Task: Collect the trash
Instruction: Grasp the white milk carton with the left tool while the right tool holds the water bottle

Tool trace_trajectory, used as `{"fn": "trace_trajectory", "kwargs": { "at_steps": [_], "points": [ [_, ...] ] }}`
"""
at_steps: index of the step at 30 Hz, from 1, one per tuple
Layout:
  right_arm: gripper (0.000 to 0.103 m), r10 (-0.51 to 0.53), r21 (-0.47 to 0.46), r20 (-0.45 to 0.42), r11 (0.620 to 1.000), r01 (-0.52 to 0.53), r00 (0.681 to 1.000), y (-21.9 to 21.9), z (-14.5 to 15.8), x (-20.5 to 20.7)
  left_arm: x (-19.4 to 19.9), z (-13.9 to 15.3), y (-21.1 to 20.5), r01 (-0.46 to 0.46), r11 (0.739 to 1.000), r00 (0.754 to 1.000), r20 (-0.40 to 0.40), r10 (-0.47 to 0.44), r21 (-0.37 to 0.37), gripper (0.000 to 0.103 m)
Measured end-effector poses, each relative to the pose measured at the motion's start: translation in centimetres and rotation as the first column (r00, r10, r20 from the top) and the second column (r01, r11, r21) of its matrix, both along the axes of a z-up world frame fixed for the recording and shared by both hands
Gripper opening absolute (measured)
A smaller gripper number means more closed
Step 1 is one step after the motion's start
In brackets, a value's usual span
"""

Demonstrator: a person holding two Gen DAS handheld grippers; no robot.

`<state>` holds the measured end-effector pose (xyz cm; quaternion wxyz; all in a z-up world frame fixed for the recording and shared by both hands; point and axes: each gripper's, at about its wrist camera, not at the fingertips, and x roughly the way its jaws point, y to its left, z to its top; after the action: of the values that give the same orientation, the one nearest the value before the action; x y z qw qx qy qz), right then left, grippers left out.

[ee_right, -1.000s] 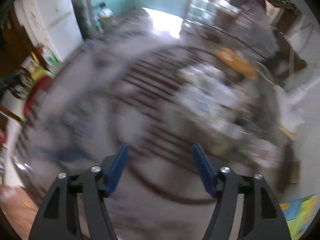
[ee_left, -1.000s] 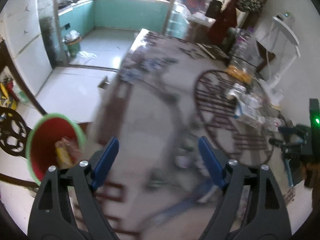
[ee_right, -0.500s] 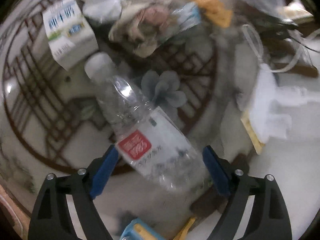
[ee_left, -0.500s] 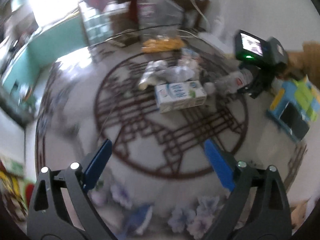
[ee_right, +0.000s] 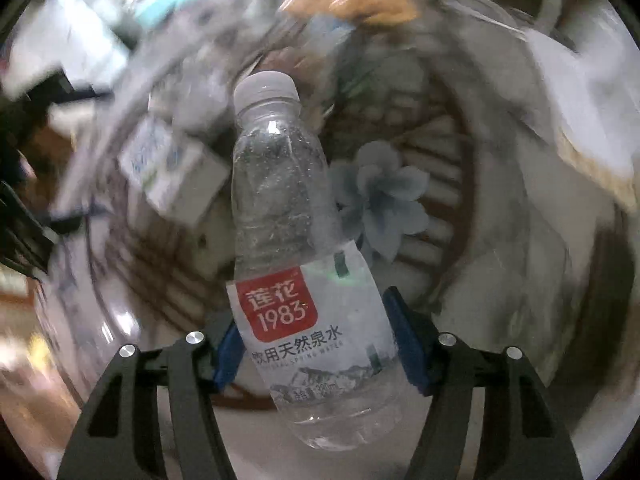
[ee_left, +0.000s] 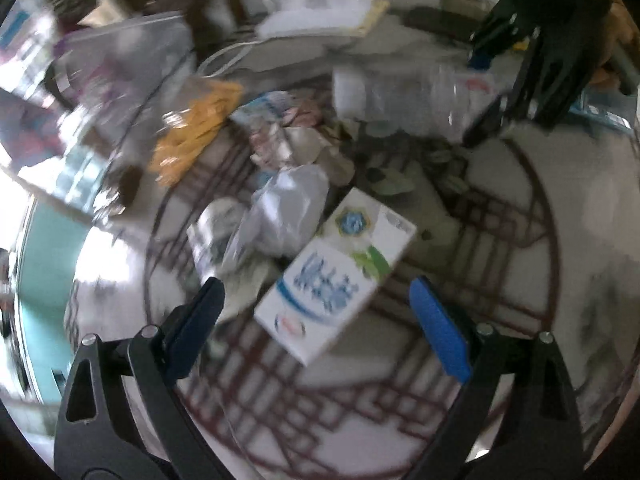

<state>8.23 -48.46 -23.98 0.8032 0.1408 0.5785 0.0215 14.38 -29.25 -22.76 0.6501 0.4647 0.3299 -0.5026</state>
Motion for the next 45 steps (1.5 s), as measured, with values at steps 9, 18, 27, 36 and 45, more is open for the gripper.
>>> {"fn": "trace_trajectory", "kwargs": {
  "at_steps": [9,18,27,36,45],
  "points": [
    [0.062,-0.286,0.187,0.077,0.945,0.268,0.955,-2.7,0.1,-4.6,1.3,-3.7,-3.0,0.109,0.991,0.992,-0.064,-0.104,0.081,0.092],
    [0.062,0.016,0.199,0.278,0.977,-0.073,0.960,-0.4,-0.2,-6.4,-0.5,-4.0,-2.7,0.109,0.993,0.994,-0.012,-0.108,0.039,0.092],
    [0.058,0.052,0.266,0.255,0.956,-0.122,0.966,-1.3,-1.9,-7.7,-0.9,-4.2,-2.8,0.055,0.998,0.997,-0.058,-0.055,-0.002,0.092],
    [0.057,0.105,0.271,0.247,0.947,-0.173,0.963,0.1,-2.4,-8.4,-0.8,-4.7,-2.7,0.007,0.996,0.999,-0.042,-0.011,-0.088,0.088],
    [0.057,0.127,0.341,0.243,0.917,-0.207,0.962,-0.6,-3.1,-9.2,-1.5,-4.4,-1.8,-0.017,0.994,0.997,-0.075,0.009,-0.112,0.064]
  ]
}}
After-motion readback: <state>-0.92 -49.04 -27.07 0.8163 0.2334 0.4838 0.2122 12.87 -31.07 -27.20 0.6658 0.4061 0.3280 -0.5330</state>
